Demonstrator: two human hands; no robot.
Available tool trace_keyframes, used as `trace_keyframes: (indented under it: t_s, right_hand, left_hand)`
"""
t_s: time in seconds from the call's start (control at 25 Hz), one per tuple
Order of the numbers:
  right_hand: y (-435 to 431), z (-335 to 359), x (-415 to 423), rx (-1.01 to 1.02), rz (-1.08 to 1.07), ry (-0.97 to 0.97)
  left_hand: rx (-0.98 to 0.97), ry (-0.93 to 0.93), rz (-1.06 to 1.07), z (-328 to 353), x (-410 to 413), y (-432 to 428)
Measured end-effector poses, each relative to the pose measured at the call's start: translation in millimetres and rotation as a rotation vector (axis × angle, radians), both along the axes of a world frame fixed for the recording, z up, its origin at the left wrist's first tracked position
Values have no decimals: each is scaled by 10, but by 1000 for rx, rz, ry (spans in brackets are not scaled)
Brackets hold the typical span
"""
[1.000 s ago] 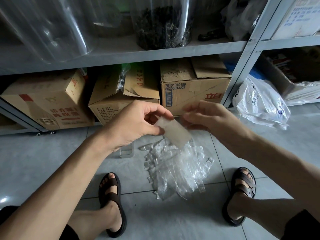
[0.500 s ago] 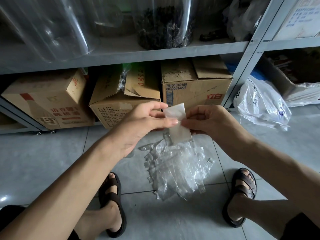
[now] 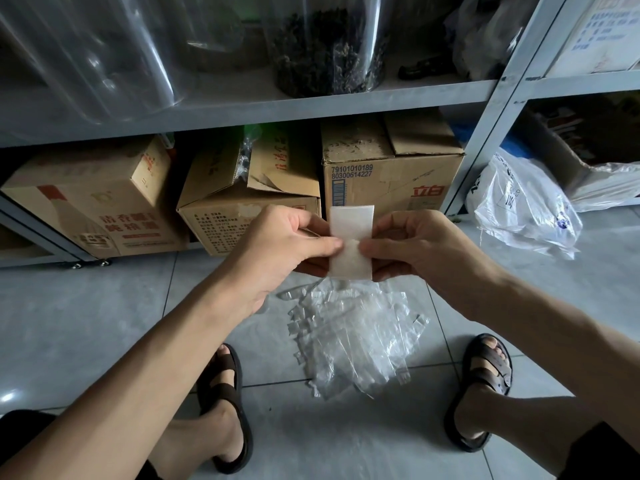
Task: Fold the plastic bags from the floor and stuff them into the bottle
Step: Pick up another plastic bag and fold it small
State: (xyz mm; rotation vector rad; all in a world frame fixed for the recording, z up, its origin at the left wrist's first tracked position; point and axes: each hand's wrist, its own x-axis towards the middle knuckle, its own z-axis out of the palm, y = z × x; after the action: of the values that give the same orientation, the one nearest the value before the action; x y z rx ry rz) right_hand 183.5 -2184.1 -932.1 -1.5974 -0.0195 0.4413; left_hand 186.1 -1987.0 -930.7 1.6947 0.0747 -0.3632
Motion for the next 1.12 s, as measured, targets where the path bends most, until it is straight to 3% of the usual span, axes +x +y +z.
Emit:
trace_keyframes:
  t_s: [0.6,1.12]
  right_hand:
    - [-41,48,55,381,19,105]
    - [-53,3,52,296,67,-15]
  left_hand:
    - [-305,48,32,148,-45,-63]
    - [-206,-65,-64,138,-60,-32]
